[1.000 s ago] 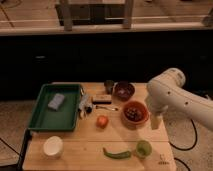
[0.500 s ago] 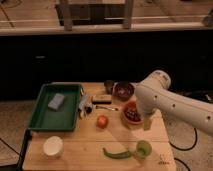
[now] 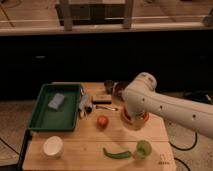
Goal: Place apple in paper cup
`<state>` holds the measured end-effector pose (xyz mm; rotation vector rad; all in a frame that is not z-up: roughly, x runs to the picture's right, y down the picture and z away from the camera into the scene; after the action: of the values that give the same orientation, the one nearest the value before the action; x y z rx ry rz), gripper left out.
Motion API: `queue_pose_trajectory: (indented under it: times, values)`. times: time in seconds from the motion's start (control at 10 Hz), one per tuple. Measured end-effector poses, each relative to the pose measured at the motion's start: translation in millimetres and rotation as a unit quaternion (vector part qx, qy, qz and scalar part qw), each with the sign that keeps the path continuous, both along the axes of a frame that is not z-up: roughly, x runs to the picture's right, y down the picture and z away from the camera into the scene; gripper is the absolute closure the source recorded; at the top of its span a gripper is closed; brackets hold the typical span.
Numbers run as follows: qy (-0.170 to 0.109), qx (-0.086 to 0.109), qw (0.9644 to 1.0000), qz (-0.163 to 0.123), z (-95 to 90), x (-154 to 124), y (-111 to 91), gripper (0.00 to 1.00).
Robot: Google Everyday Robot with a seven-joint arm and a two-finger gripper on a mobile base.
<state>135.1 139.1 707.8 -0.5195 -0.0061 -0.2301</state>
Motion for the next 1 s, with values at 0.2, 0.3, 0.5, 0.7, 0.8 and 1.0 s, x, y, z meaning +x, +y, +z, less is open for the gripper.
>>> queue_pose_trajectory:
  times: [0.2,0.3,0.5,0.7,0.8,1.0]
  values:
    - [-0.012,0.003,0.9999,-0.011,3.4,-17.9,0.5,0.20]
    - [-0.019,0.005,0.9997,-0.016,5.7,-25.1,1.1,0.20]
    - [-0.030,0.008,0.9992,-0.025,10.3,-34.5,1.5,0.20]
    - [-0.039,0.012,0.9985,-0.037,13.3,-44.9,1.7,0.20]
    - [-0.047,0.014,0.9978,-0.044,15.6,-57.0,1.2,0.20]
    - [-0.056,0.017,0.9969,-0.054,19.8,-63.3,1.2,0.20]
